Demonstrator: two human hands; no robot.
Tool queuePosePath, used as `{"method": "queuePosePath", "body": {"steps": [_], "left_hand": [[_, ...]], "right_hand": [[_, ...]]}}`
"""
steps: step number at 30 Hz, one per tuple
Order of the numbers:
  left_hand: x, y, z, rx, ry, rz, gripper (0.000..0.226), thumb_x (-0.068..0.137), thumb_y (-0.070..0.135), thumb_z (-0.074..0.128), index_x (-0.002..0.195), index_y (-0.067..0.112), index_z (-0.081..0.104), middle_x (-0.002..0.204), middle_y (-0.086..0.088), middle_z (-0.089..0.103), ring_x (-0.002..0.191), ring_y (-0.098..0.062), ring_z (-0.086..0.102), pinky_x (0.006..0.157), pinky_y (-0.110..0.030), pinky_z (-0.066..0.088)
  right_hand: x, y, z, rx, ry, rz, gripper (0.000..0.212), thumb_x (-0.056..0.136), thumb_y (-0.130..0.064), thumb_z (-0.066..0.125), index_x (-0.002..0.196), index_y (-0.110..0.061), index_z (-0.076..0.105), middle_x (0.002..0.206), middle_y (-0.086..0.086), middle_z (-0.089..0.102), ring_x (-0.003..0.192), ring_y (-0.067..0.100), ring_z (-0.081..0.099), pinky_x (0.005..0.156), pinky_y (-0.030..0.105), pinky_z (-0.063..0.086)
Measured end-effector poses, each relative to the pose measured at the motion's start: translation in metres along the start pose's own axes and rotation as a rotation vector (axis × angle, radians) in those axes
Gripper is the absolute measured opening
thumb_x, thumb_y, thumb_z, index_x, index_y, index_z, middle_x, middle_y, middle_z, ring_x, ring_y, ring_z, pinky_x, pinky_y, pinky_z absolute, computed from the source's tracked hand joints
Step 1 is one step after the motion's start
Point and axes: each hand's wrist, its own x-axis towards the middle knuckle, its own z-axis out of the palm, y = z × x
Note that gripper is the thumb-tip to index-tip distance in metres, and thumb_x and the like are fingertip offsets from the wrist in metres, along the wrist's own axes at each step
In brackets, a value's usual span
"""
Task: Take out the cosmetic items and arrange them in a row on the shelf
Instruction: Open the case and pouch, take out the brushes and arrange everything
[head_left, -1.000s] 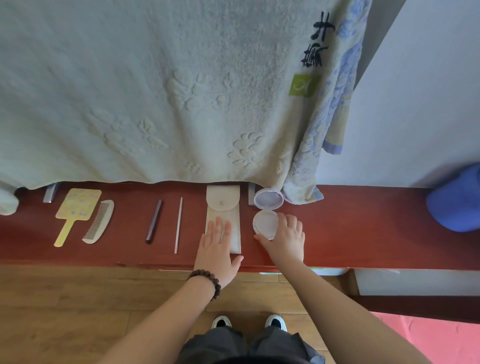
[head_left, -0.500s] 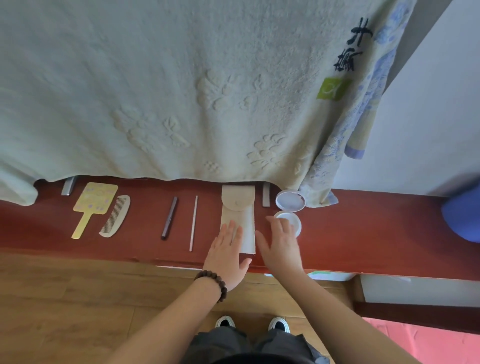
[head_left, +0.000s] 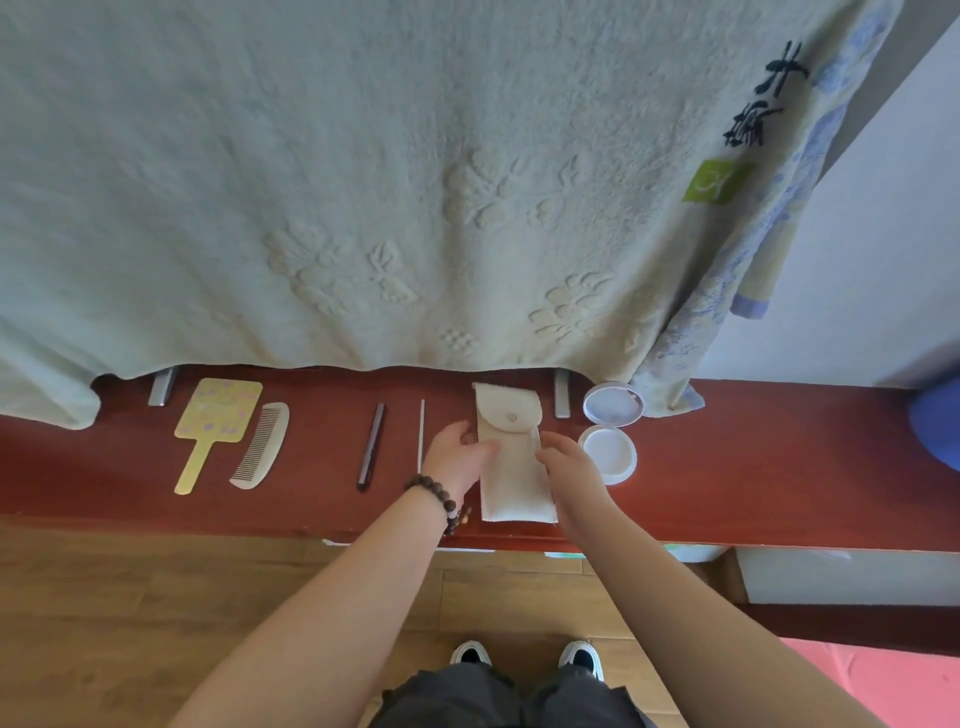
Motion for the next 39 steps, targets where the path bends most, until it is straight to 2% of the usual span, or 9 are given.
{"method": "queuePosePath", "body": {"steps": [6, 10, 13, 18, 22, 26, 33, 36, 39], "left_hand": [[-0.020, -0.011, -0.002, -0.082, -0.030, 0.078, 0.057, 0.075, 0.003, 0.075, 0.119, 0.022, 0.045, 0.110, 0.002, 0.061, 0.103, -0.023, 0.062, 0.088, -0.047, 0.054], [-0.036, 0.001, -0.013, -0.225, -0.129, 0.082, 0.059, 0.077, -0.008, 0.070, 0.124, 0.015, 0.044, 0.116, -0.006, 0.061, 0.106, -0.026, 0.062, 0.089, -0.049, 0.053], [-0.047, 0.013, -0.021, -0.200, -0.228, 0.117, 0.056, 0.078, -0.006, 0.068, 0.125, 0.016, 0.048, 0.117, -0.010, 0.065, 0.105, -0.028, 0.065, 0.090, -0.052, 0.052], [-0.068, 0.033, -0.018, -0.136, -0.359, 0.192, 0.049, 0.078, 0.006, 0.073, 0.123, 0.015, 0.055, 0.116, -0.010, 0.068, 0.105, -0.029, 0.066, 0.091, -0.054, 0.051], [-0.079, 0.043, -0.009, -0.107, -0.361, 0.240, 0.059, 0.069, 0.016, 0.079, 0.123, 0.015, 0.055, 0.116, -0.009, 0.068, 0.105, -0.027, 0.066, 0.092, -0.053, 0.051], [-0.086, 0.049, -0.003, -0.089, -0.345, 0.292, 0.063, 0.064, 0.019, 0.082, 0.122, 0.016, 0.056, 0.115, -0.008, 0.068, 0.105, -0.026, 0.066, 0.092, -0.052, 0.051], [-0.095, 0.048, 0.008, -0.064, -0.196, 0.408, 0.057, 0.066, 0.009, 0.078, 0.117, 0.021, 0.057, 0.110, -0.004, 0.069, 0.101, -0.021, 0.067, 0.090, -0.046, 0.053], [-0.094, 0.045, 0.007, 0.063, -0.118, 0.412, 0.051, 0.067, 0.010, 0.077, 0.112, 0.023, 0.057, 0.106, 0.001, 0.068, 0.101, -0.019, 0.065, 0.090, -0.045, 0.053], [-0.094, 0.038, 0.003, 0.090, -0.143, 0.388, 0.054, 0.062, 0.017, 0.077, 0.111, 0.022, 0.057, 0.108, -0.002, 0.068, 0.102, -0.021, 0.065, 0.092, -0.050, 0.051]], "right_hand": [[-0.027, 0.006, -0.008, 0.078, -0.109, -0.124, 0.033, 0.091, -0.006, 0.048, 0.121, -0.019, 0.053, 0.114, 0.002, 0.062, 0.107, 0.023, 0.060, 0.095, 0.041, 0.050], [-0.042, -0.009, -0.029, -0.230, -0.050, -0.438, 0.040, 0.088, -0.011, 0.060, 0.124, -0.023, 0.050, 0.108, -0.007, 0.061, 0.101, 0.011, 0.059, 0.090, 0.030, 0.050], [-0.047, -0.029, -0.049, -0.539, 0.045, -0.788, 0.058, 0.082, -0.024, 0.071, 0.133, -0.032, 0.045, 0.124, -0.017, 0.047, 0.101, 0.006, 0.051, 0.084, 0.018, 0.043], [-0.037, -0.066, -0.070, -0.845, -0.035, -1.206, 0.056, 0.078, -0.030, 0.073, 0.130, -0.028, 0.053, 0.144, -0.002, 0.040, 0.126, 0.016, 0.037, 0.099, 0.035, 0.040], [-0.035, -0.083, -0.080, -0.929, -0.043, -1.436, 0.037, 0.086, -0.039, 0.059, 0.116, -0.018, 0.068, 0.135, 0.009, 0.053, 0.126, 0.027, 0.047, 0.102, 0.038, 0.043], [-0.041, -0.088, -0.083, -0.911, -0.086, -1.637, 0.029, 0.095, -0.030, 0.052, 0.104, -0.013, 0.073, 0.123, 0.008, 0.064, 0.120, 0.027, 0.055, 0.101, 0.039, 0.045], [-0.054, -0.096, -0.075, -0.788, -0.037, -1.666, 0.020, 0.092, -0.010, 0.052, 0.087, -0.006, 0.071, 0.093, 0.005, 0.073, 0.097, 0.024, 0.067, 0.082, 0.033, 0.054], [-0.065, -0.106, -0.073, -0.670, 0.025, -1.515, 0.019, 0.093, -0.015, 0.045, 0.092, -0.009, 0.063, 0.072, 0.003, 0.064, 0.065, 0.016, 0.057, 0.057, 0.034, 0.049], [-0.076, -0.122, -0.069, -0.485, -0.010, -1.284, 0.015, 0.094, -0.022, 0.048, 0.087, -0.011, 0.057, 0.058, 0.003, 0.050, 0.054, 0.015, 0.041, 0.054, 0.027, 0.039]]}}
